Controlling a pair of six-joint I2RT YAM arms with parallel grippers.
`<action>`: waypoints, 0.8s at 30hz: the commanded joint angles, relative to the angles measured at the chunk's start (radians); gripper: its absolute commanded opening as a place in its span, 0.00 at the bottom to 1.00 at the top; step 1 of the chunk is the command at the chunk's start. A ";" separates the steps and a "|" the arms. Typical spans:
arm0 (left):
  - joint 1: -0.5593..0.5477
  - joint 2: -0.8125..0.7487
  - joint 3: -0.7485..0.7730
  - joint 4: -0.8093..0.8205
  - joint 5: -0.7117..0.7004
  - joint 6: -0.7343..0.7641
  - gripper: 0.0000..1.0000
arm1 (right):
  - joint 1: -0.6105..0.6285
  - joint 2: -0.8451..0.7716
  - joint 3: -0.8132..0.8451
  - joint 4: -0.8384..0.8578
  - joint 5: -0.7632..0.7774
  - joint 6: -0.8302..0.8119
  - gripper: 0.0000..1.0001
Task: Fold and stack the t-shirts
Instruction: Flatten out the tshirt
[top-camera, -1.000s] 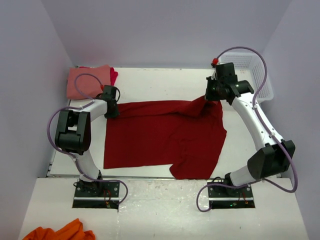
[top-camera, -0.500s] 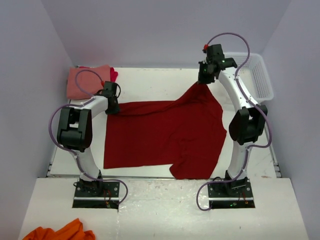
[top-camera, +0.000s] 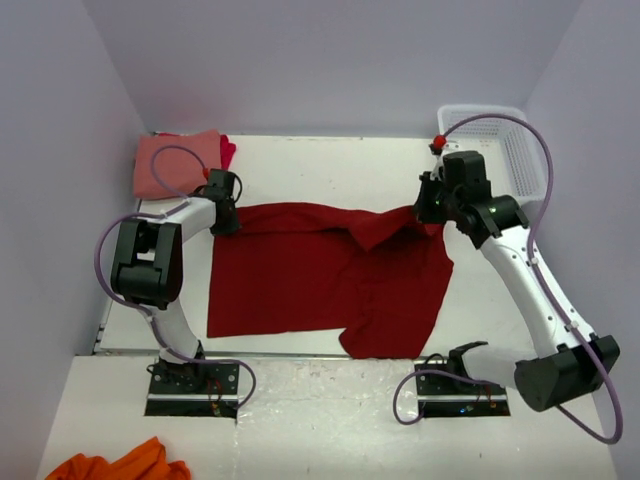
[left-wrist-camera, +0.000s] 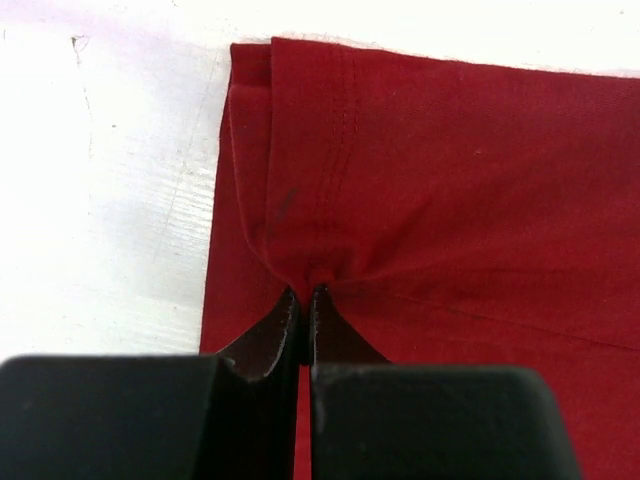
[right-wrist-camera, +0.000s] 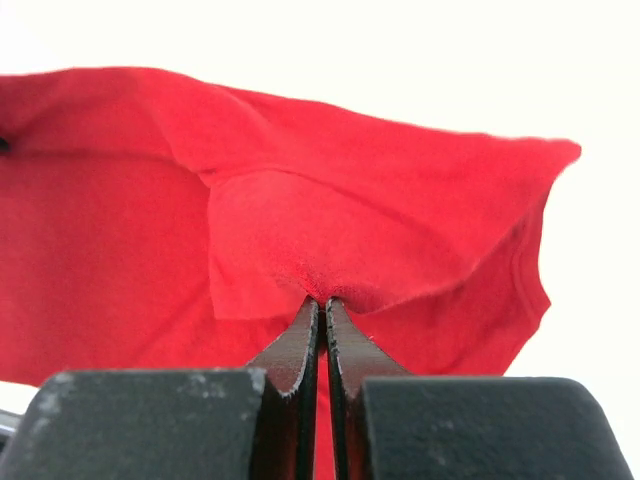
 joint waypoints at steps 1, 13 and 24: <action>-0.008 -0.014 0.038 0.019 -0.020 -0.008 0.00 | -0.007 0.068 0.048 0.040 0.014 0.016 0.00; -0.010 0.024 0.054 0.006 -0.029 0.012 0.00 | 0.046 0.263 -0.050 0.026 0.115 0.100 0.04; -0.016 0.018 0.028 0.015 -0.026 0.005 0.00 | 0.077 0.146 -0.140 0.026 0.253 0.162 0.77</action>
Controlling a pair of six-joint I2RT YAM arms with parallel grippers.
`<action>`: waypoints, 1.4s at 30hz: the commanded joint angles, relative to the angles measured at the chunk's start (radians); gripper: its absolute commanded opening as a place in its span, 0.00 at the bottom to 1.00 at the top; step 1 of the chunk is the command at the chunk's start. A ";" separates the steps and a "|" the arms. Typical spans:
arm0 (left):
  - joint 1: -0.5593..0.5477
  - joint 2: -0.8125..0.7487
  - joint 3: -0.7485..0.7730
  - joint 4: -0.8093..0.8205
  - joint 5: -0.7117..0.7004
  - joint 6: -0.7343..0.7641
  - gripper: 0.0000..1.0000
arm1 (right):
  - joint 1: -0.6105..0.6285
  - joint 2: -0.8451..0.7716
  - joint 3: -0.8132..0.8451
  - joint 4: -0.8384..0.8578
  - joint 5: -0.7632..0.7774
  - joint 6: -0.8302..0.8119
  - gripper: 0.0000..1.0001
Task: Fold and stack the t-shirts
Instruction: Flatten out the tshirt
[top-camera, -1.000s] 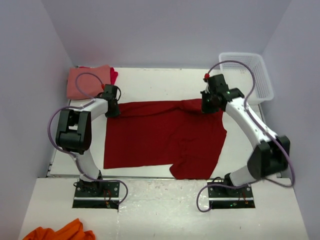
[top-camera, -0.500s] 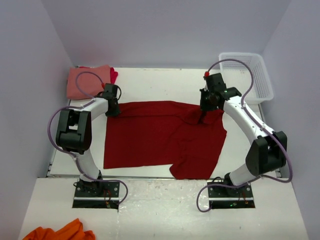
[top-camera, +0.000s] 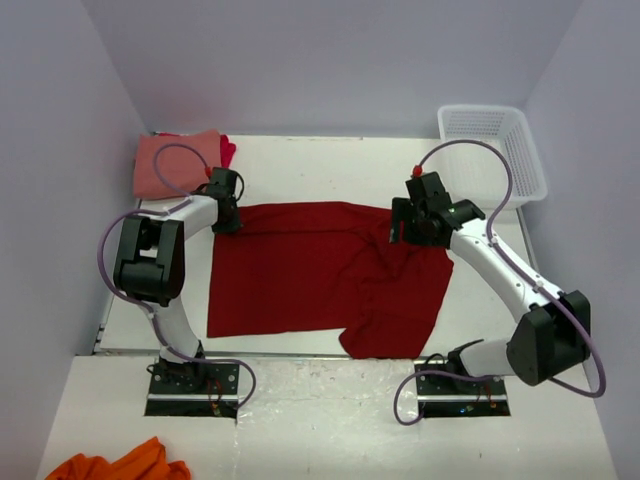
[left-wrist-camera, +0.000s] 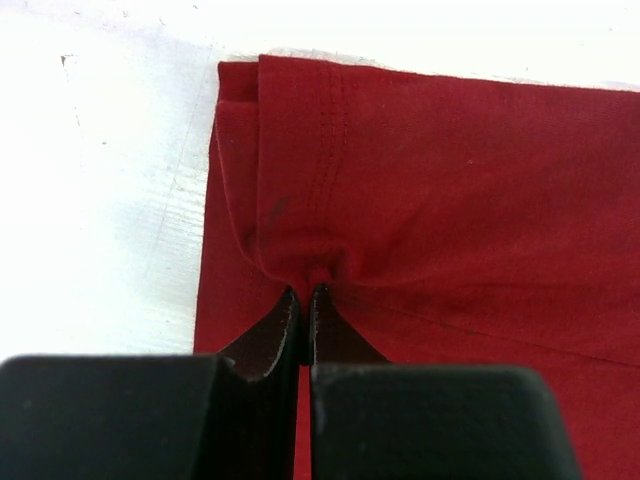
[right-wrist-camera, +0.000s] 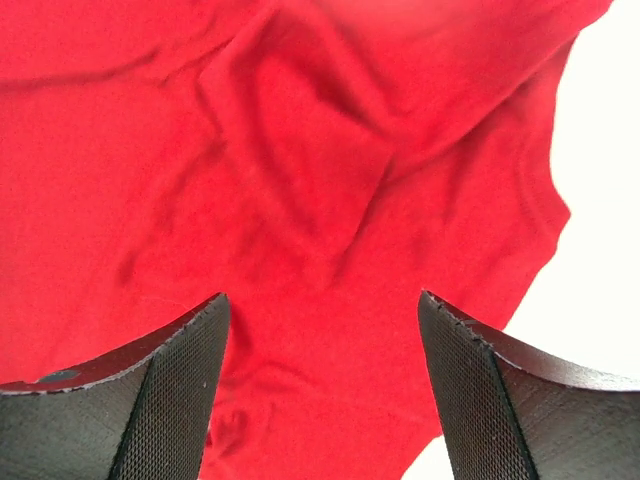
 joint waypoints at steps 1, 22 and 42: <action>-0.009 -0.016 -0.003 0.019 -0.020 0.006 0.00 | -0.025 0.033 0.031 0.008 0.099 0.016 0.76; -0.009 -0.050 -0.005 0.022 -0.008 0.002 0.00 | -0.051 0.096 -0.220 0.224 -0.193 0.099 0.61; -0.009 -0.047 0.000 0.028 0.006 0.008 0.00 | -0.050 0.277 -0.139 0.267 -0.181 0.119 0.33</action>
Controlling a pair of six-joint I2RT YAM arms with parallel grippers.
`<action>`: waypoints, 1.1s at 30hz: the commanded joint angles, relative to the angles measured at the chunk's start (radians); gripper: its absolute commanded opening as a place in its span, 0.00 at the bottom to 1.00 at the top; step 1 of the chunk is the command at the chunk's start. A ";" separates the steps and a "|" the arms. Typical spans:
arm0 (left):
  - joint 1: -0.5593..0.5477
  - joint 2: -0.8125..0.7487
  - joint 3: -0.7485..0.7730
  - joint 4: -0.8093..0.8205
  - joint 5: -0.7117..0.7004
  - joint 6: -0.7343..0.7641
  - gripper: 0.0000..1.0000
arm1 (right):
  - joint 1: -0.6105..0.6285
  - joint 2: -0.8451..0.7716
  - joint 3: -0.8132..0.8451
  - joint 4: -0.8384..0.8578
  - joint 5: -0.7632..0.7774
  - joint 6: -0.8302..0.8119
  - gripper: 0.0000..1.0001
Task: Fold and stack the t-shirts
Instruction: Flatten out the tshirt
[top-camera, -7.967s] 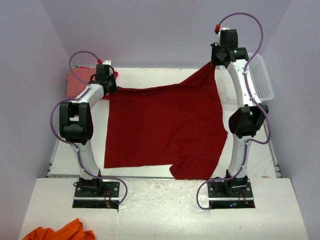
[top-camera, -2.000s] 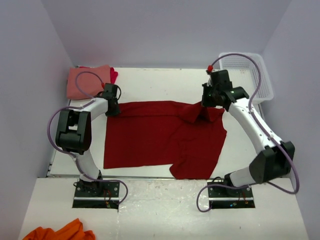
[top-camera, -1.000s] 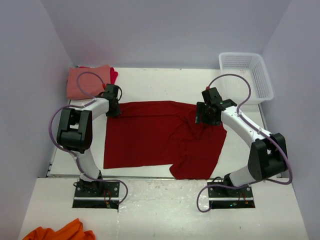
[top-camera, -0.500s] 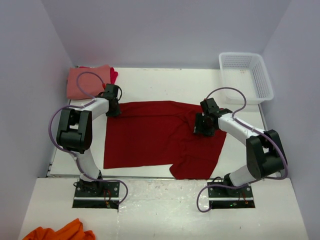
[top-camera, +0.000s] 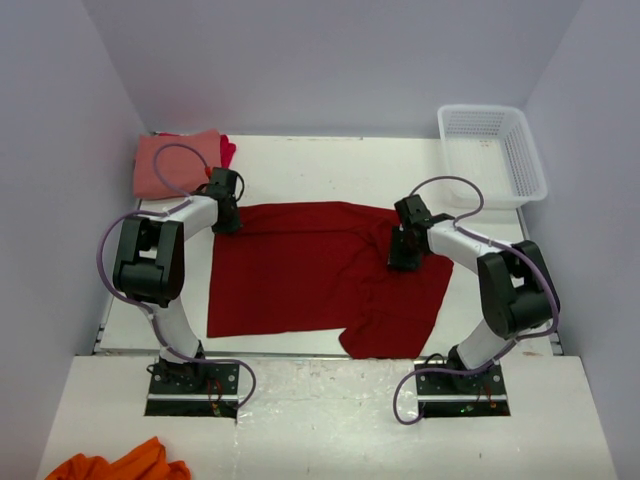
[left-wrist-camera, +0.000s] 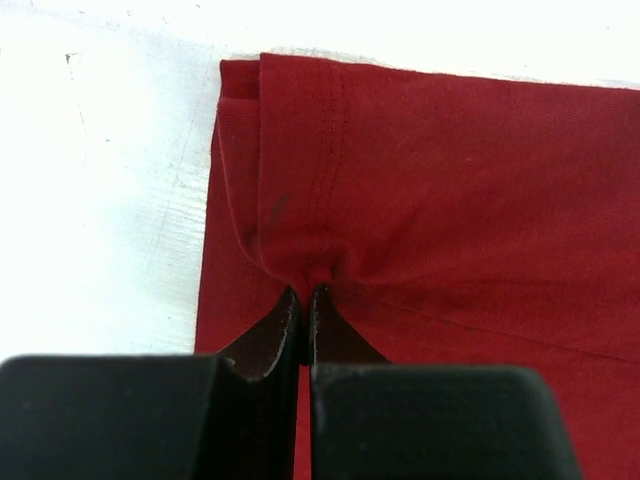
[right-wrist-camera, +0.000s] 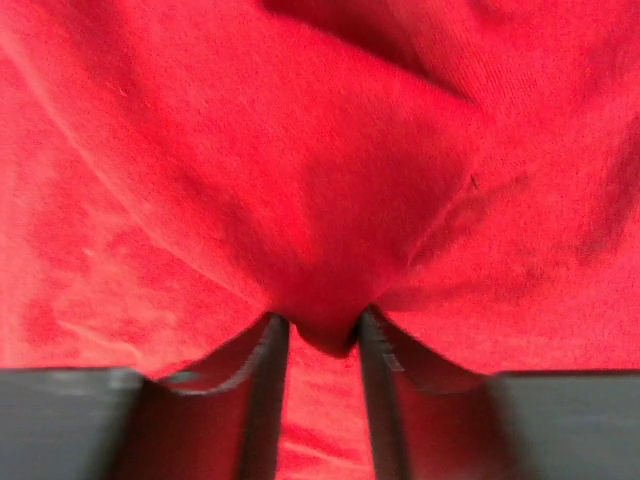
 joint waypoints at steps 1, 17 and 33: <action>-0.006 -0.040 0.004 0.028 0.013 0.009 0.00 | 0.004 0.013 0.055 0.021 0.001 0.015 0.28; -0.015 -0.289 0.102 -0.064 0.111 0.008 0.00 | 0.015 -0.211 0.377 -0.249 0.167 -0.082 0.00; -0.013 -0.959 0.403 -0.245 0.312 0.045 0.00 | 0.063 -0.597 1.095 -0.638 0.032 -0.241 0.00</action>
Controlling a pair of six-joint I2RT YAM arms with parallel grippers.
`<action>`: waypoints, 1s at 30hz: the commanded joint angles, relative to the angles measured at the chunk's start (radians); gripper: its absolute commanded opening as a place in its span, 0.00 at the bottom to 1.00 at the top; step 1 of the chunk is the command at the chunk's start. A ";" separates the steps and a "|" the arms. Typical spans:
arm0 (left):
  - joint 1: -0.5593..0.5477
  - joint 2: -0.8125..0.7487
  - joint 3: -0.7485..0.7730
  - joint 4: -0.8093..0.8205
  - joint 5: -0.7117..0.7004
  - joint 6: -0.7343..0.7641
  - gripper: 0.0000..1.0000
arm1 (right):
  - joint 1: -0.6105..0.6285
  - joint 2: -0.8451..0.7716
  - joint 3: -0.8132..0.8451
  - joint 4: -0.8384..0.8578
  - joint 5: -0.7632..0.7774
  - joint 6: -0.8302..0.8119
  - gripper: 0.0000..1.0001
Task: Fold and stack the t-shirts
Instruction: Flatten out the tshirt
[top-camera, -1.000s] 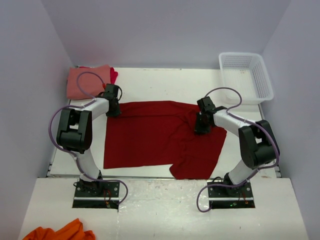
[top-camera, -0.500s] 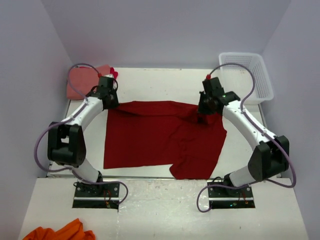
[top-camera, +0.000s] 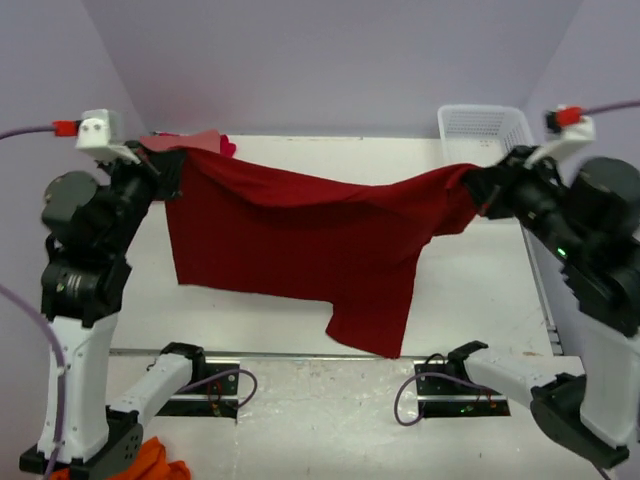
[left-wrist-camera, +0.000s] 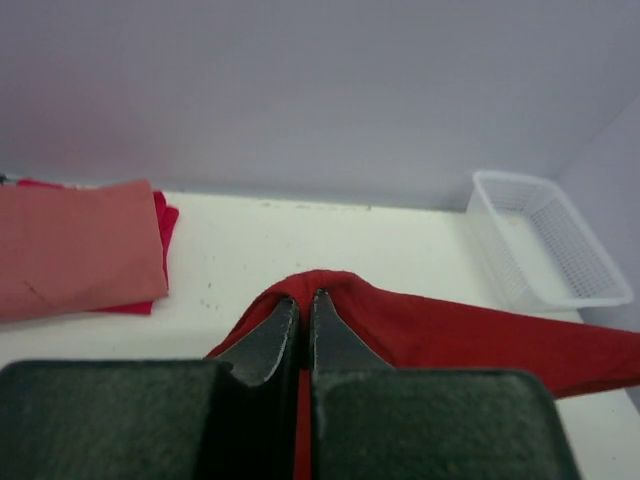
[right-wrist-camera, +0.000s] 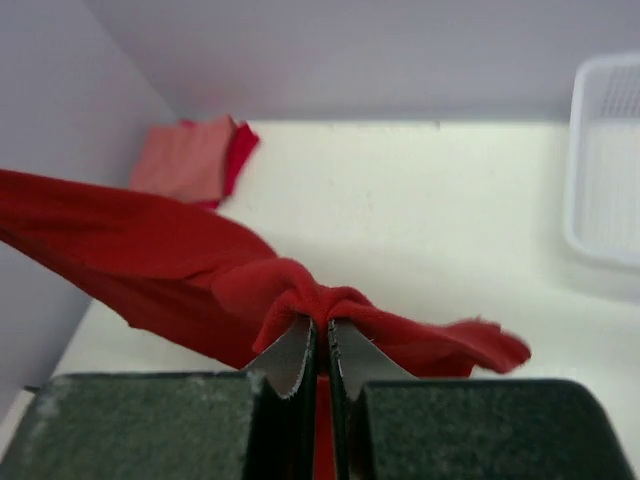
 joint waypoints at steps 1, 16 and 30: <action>-0.003 -0.077 0.117 -0.063 0.029 0.027 0.00 | 0.002 -0.095 0.148 -0.090 -0.059 -0.055 0.00; 0.051 0.690 0.634 0.042 0.001 0.092 0.00 | -0.088 0.607 0.717 0.109 -0.019 -0.271 0.00; 0.141 0.765 0.850 0.222 0.256 0.055 0.00 | -0.209 0.540 0.705 0.356 -0.133 -0.297 0.00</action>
